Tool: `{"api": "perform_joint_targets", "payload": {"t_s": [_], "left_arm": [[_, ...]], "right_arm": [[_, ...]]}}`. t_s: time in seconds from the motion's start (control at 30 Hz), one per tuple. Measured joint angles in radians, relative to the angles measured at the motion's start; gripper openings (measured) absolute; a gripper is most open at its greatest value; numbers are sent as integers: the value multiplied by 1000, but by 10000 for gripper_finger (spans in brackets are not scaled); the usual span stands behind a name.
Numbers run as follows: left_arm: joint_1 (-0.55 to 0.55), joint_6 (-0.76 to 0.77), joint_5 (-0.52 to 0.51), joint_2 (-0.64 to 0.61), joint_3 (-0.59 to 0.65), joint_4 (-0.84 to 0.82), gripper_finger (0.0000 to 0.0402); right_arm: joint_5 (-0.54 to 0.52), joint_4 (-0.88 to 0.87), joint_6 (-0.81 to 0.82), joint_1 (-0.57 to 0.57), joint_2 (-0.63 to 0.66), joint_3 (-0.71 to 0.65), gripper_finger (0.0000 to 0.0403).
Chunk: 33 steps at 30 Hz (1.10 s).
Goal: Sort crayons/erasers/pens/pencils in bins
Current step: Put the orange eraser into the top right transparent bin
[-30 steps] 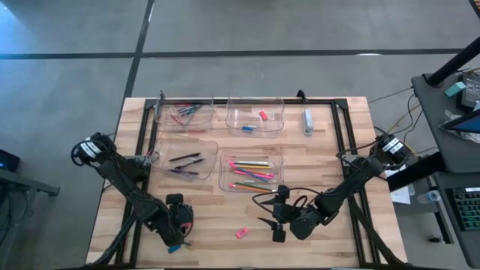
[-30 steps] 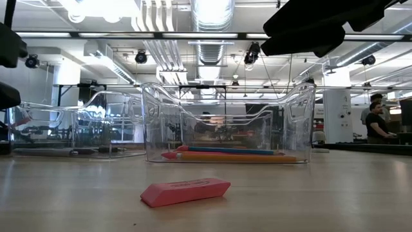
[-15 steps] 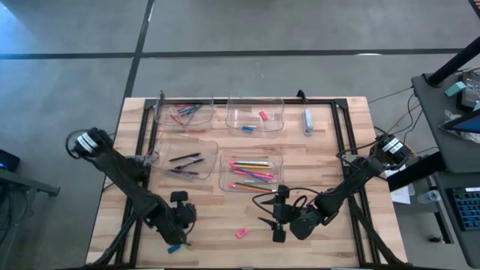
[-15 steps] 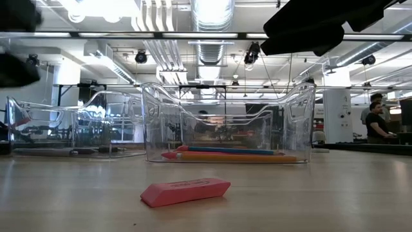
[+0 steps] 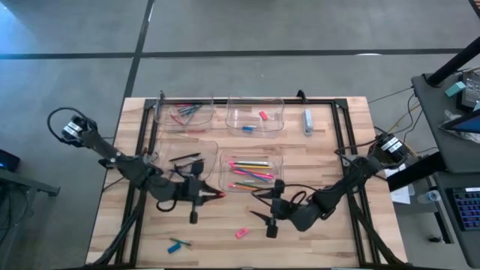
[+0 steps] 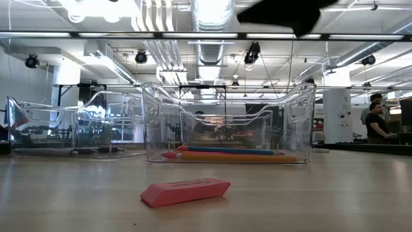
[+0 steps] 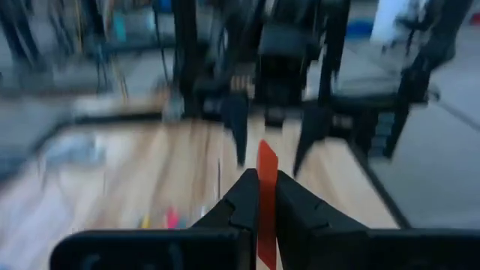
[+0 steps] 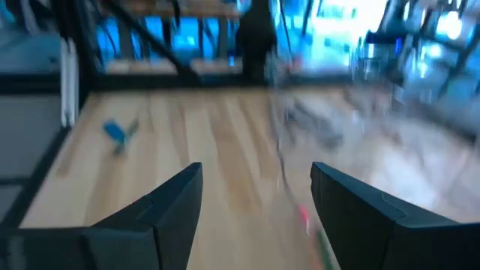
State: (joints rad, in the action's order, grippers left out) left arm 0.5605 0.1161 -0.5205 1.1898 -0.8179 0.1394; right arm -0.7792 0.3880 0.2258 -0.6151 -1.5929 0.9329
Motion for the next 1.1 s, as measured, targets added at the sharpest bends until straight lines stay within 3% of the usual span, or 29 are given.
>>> {"api": "perform_joint_targets", "payload": {"t_s": [0.17, 0.27, 0.37, 0.43, 0.57, 0.7, 0.9, 1.1], "left_arm": [[-71, -220, 6, 35, 29, 299, 9], [-178, -288, 6, 34, 28, 319, 10], [-351, -297, 35, 33, 28, 313, 10], [-498, -277, 134, 41, 27, 317, 10], [-803, -137, 432, 96, 26, 325, 10], [-1019, -2, 610, 194, 25, 384, 10], [-1116, 60, 677, 353, -34, 426, 20], [-1116, 63, 691, 458, -114, 417, 107]], "right_arm": [[1, 179, -223, 12, 0, 0, 237], [1, 193, -252, 14, 0, 0, 237], [1, 158, -241, 14, 0, 0, 237], [1, 122, -215, 14, 0, 0, 237], [0, 69, -173, 14, 0, -1, 237], [0, 31, -167, 14, 0, -2, 237], [0, 29, -186, 14, 0, -2, 237], [0, 28, -215, 16, 0, -2, 237]]}}
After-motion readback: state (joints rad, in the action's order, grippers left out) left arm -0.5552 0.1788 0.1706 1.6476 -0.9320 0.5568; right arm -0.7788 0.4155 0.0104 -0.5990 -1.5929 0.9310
